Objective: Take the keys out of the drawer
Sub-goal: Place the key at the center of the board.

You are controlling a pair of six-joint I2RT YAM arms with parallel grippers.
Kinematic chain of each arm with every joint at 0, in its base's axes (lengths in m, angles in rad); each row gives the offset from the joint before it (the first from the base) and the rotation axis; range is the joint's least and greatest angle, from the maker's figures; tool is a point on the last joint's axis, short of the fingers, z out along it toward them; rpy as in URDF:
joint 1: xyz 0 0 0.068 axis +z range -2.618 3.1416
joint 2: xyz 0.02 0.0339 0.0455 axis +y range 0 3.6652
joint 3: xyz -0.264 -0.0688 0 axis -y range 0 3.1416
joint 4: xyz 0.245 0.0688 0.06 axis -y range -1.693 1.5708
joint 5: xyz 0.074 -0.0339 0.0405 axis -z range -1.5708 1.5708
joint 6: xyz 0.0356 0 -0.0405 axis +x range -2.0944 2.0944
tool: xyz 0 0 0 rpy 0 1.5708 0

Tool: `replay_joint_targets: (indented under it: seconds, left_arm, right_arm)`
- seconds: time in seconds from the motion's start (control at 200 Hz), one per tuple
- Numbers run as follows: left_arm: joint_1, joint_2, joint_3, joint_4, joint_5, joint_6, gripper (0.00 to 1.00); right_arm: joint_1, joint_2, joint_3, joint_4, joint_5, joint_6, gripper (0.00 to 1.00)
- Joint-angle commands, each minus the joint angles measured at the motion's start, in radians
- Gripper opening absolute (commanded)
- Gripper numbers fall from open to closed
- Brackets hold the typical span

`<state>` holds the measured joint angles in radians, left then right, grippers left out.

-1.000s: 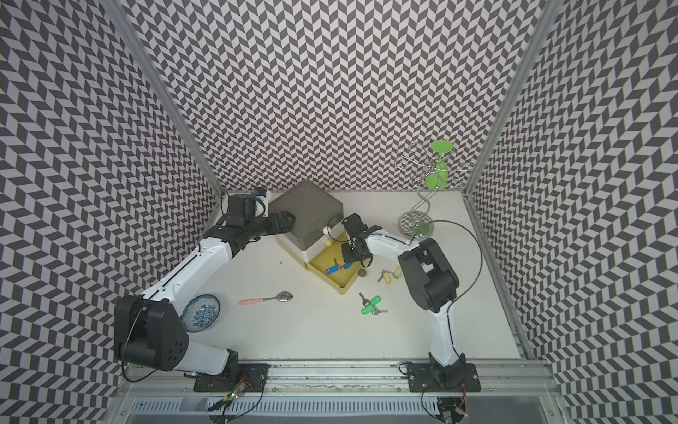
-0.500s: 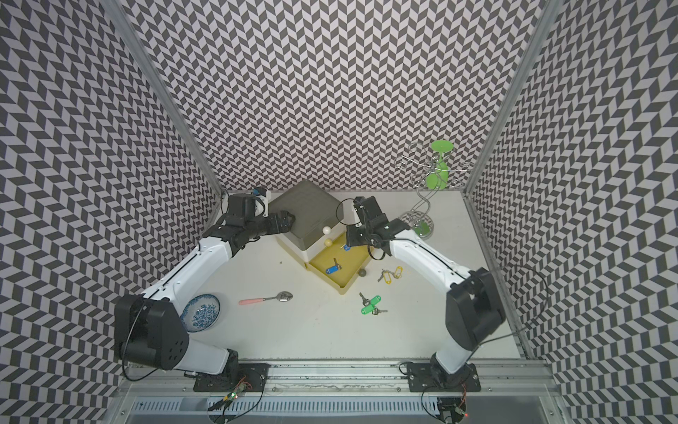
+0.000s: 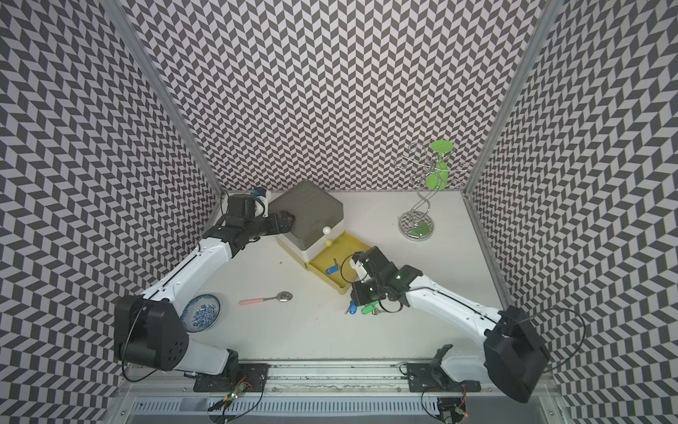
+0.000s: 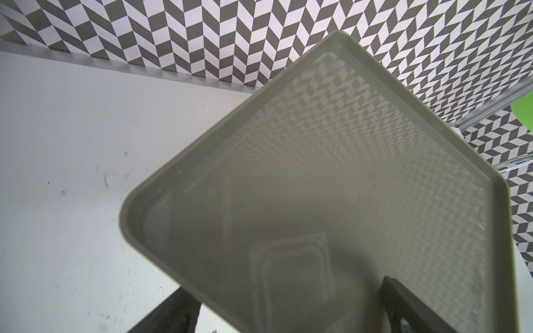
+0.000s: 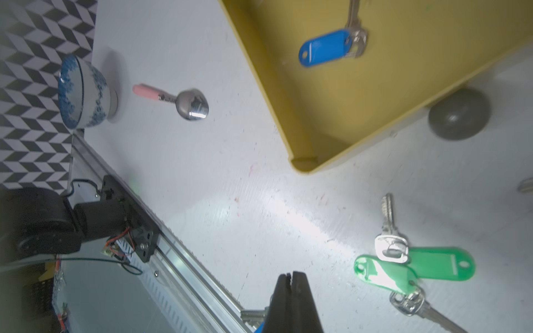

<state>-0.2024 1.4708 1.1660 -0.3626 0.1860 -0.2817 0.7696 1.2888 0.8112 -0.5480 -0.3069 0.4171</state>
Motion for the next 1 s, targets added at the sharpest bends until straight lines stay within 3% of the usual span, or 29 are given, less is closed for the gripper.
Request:
replay_joint_targets:
  seconds: [0.0, 0.33, 0.466, 0.636, 0.886, 0.996]
  left_arm:
    - [-0.006, 0.053, -0.070, -0.173, -0.023, 0.061, 1.00]
    - [-0.009, 0.069, -0.075, -0.166, -0.020, 0.063, 1.00]
    - [-0.011, 0.071, -0.075, -0.167, -0.023, 0.065, 1.00]
    - [-0.011, 0.081, -0.067, -0.168, -0.024, 0.067, 1.00]
    - [-0.011, 0.087, -0.051, -0.170, -0.016, 0.062, 1.00]
    - [-0.011, 0.089, -0.044, -0.174, -0.016, 0.062, 1.00]
  right_arm:
    - [0.031, -0.039, -0.061, 0.077, -0.041, 0.027, 0.00]
    - [0.111, 0.054, -0.124, 0.250, -0.050, 0.076, 0.00]
    - [0.118, 0.112, -0.100, 0.281, -0.042, 0.072, 0.11]
    - [0.118, 0.128, -0.083, 0.267, -0.014, 0.065, 0.38]
    - [0.117, -0.015, 0.020, 0.137, 0.138, 0.053, 0.40]
    - [0.097, 0.014, 0.108, 0.120, 0.192, 0.016, 0.44]
